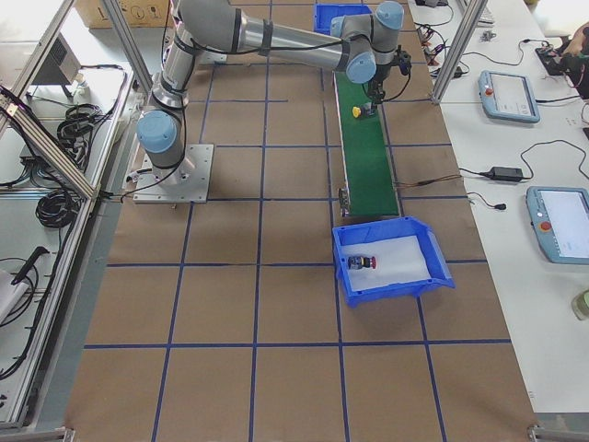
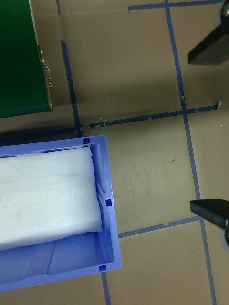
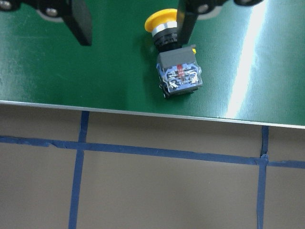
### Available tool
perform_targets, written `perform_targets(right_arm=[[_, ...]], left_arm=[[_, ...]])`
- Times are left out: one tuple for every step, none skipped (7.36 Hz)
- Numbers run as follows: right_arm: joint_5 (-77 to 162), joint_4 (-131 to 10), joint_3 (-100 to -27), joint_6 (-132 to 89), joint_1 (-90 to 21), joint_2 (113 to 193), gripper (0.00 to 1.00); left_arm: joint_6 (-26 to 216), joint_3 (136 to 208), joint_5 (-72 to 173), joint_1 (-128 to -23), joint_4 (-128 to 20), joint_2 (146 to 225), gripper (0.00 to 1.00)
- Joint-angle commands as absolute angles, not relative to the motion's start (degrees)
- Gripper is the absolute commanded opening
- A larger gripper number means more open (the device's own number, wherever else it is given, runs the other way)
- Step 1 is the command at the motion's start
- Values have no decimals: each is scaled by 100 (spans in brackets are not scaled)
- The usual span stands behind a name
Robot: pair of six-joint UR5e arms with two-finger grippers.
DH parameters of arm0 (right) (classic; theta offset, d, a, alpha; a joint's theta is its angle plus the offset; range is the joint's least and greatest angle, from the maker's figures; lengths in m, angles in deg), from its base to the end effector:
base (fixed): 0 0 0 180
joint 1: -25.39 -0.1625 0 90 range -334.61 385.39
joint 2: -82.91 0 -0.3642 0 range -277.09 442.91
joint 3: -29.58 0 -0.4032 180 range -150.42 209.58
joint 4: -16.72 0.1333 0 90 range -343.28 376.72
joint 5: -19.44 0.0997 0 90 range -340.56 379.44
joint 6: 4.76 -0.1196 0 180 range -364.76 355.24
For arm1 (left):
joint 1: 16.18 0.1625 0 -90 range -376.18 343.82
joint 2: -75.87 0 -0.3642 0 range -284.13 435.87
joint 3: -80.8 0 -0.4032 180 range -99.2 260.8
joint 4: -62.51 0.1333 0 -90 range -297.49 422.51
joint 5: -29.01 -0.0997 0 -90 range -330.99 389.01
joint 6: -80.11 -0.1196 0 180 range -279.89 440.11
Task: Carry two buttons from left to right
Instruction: 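Grasp the yellow-ringed button with the right gripper and lift it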
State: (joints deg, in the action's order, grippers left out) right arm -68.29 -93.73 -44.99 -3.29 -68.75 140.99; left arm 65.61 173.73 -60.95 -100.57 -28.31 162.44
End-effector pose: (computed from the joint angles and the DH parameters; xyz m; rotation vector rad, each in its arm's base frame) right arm 0.1873 -0.6751 0.2448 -0.1538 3.0948 -0.1057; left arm -0.0858 -0.4912 0.4094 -0.2433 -3.1305 -0.0084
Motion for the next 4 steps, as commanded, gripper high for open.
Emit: perform_targets(right_arm=[[-6827, -9570, -4495, -344, -6952, 13873, 69], [-6827, -9570, -4495, -344, -6970, 13803, 69], [-6845, -9570, -4495, -318, -7022, 13758, 69], [-6854, -9570, -4495, -283, -7023, 13732, 69]], left_arm=[[6560, 17379, -6090, -10056, -2837, 16244, 100], [6560, 17379, -6099, -10056, -2837, 16244, 100], [6560, 17379, -6090, -10056, -2837, 16244, 100], [6543, 17379, -6108, -10056, -2845, 16235, 100]])
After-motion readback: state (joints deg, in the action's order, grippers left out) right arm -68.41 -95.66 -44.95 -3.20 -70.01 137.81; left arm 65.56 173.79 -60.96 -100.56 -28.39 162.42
